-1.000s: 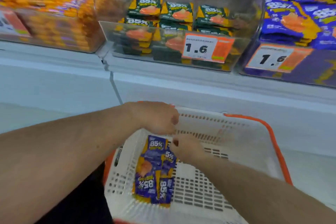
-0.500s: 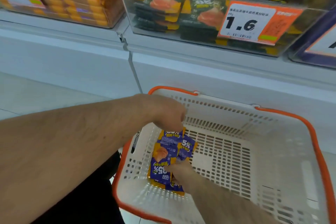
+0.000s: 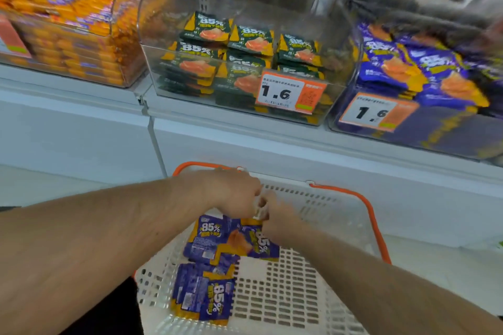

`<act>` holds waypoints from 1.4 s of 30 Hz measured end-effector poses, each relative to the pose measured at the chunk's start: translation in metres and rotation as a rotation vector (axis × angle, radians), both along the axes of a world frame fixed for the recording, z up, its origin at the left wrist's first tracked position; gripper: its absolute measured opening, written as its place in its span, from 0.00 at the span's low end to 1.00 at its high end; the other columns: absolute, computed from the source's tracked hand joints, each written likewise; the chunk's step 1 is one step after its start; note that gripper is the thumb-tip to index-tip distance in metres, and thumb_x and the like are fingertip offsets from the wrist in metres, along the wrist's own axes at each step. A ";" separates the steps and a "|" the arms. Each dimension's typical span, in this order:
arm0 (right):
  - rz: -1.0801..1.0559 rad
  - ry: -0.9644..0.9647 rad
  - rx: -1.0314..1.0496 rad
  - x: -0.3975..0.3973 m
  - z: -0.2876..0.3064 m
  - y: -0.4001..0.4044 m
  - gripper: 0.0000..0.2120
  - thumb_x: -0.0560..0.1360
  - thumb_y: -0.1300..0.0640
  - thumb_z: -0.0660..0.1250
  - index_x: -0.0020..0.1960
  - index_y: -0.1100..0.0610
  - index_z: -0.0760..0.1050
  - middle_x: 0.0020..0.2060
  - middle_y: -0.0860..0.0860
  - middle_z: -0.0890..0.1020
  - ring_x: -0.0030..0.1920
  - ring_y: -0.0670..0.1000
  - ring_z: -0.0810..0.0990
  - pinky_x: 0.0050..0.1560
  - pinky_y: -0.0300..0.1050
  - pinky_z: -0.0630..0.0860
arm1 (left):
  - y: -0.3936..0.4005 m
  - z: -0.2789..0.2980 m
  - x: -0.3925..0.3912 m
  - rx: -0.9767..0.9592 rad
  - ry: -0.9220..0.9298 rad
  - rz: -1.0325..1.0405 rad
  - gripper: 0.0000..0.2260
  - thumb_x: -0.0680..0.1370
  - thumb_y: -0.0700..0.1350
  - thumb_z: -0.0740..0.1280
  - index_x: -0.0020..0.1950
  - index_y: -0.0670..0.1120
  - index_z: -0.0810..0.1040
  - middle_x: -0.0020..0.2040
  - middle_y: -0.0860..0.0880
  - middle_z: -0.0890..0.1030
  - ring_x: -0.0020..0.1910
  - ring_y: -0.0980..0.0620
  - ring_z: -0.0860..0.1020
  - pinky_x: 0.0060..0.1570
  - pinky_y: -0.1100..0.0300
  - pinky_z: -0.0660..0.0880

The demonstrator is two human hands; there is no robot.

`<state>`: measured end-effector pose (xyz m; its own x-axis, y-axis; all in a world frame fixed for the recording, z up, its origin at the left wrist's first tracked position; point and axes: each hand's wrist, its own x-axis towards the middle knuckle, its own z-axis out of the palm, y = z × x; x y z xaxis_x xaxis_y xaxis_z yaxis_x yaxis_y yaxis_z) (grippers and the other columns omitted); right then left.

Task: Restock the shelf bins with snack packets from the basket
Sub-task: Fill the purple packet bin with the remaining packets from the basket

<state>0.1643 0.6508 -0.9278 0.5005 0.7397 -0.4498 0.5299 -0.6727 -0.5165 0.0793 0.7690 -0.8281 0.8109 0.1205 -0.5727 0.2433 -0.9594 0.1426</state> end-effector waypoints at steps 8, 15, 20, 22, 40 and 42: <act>-0.070 -0.017 0.279 0.049 0.130 -0.040 0.15 0.75 0.67 0.64 0.47 0.47 0.69 0.43 0.55 0.83 0.36 0.52 0.75 0.35 0.44 0.72 | -0.033 0.021 0.021 -0.263 -0.291 0.173 0.14 0.77 0.46 0.66 0.62 0.47 0.74 0.57 0.48 0.79 0.50 0.50 0.76 0.45 0.57 0.73; -0.325 -0.560 0.681 0.054 0.170 -0.079 0.15 0.67 0.60 0.76 0.50 0.53 0.75 0.48 0.45 0.72 0.52 0.46 0.72 0.51 0.36 0.67 | -0.046 0.045 0.035 -0.834 -0.634 0.586 0.07 0.76 0.34 0.70 0.45 0.46 0.76 0.43 0.43 0.82 0.36 0.50 0.78 0.35 0.61 0.73; -0.403 -0.498 0.703 0.043 0.177 -0.093 0.24 0.62 0.54 0.80 0.54 0.48 0.75 0.56 0.36 0.65 0.65 0.30 0.59 0.57 0.31 0.64 | -0.067 0.072 0.051 -1.112 -0.859 0.787 0.05 0.75 0.32 0.69 0.46 0.41 0.76 0.42 0.42 0.84 0.37 0.45 0.81 0.37 0.53 0.78; -0.390 -0.437 0.726 0.039 0.182 -0.091 0.27 0.61 0.51 0.81 0.55 0.44 0.72 0.52 0.31 0.64 0.61 0.25 0.58 0.50 0.19 0.60 | -0.075 0.084 0.060 -1.211 -0.933 0.856 0.05 0.75 0.31 0.68 0.46 0.40 0.76 0.43 0.40 0.84 0.36 0.46 0.82 0.32 0.57 0.78; -0.409 -0.548 0.380 0.153 0.248 -0.017 0.28 0.70 0.36 0.67 0.67 0.46 0.76 0.68 0.51 0.75 0.67 0.55 0.73 0.65 0.53 0.72 | -0.033 0.088 0.132 -0.133 -1.126 0.451 0.23 0.73 0.57 0.69 0.66 0.56 0.70 0.55 0.56 0.81 0.52 0.52 0.80 0.46 0.59 0.75; -0.372 -0.491 0.369 0.154 0.246 -0.014 0.26 0.74 0.37 0.64 0.68 0.47 0.75 0.69 0.51 0.75 0.69 0.57 0.70 0.68 0.55 0.68 | -0.032 0.088 0.136 -0.123 -1.164 0.506 0.24 0.73 0.62 0.68 0.67 0.58 0.71 0.56 0.58 0.81 0.53 0.54 0.79 0.44 0.62 0.71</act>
